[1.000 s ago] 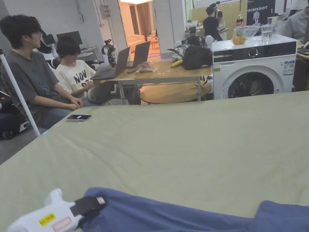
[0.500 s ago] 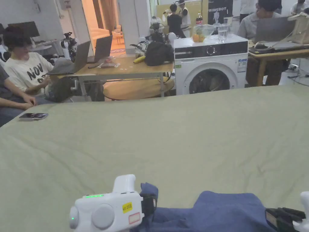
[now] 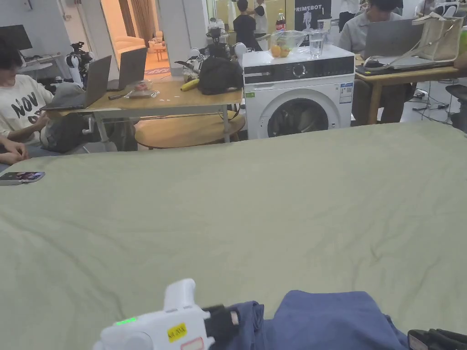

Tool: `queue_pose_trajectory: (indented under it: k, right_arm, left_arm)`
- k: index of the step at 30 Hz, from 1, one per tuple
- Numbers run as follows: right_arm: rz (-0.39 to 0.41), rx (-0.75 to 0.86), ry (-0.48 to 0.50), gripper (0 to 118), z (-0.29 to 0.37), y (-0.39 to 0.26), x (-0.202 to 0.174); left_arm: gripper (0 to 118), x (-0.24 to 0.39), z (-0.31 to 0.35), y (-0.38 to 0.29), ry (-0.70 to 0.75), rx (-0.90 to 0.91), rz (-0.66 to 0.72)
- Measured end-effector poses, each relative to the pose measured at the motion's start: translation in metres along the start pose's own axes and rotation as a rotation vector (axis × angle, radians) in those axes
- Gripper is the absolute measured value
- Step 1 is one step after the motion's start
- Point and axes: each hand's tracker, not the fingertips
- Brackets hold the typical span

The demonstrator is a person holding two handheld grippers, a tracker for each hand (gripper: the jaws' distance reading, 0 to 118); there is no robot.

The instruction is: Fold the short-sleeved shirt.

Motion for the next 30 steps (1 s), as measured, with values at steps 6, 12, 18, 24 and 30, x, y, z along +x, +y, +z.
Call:
queue_pose_trajectory:
  k: [6,12,18,24,30]
  right_arm:
    - [0.022,-0.032,0.008,0,-0.009,-0.005,-0.009]
    - [0.036,-0.039,0.048,0,-0.017,-0.001,-0.022]
    - [0.066,-0.054,0.066,0,-0.021,-0.001,-0.031]
    - [0.049,-0.068,0.071,0,-0.021,-0.002,-0.031]
    - [0.051,-0.055,0.066,0,-0.016,0.005,-0.028]
  left_arm:
    - [11,-0.008,-0.013,-0.011,-0.069,-0.103,0.052]
    - [75,-0.013,0.088,-0.019,-0.057,0.168,0.037]
    - [75,-0.076,0.143,-0.059,0.022,0.234,0.348]
    - [11,-0.092,0.085,-0.085,-0.196,0.104,0.487]
    - [8,-0.079,0.109,-0.078,-0.163,0.209,0.552]
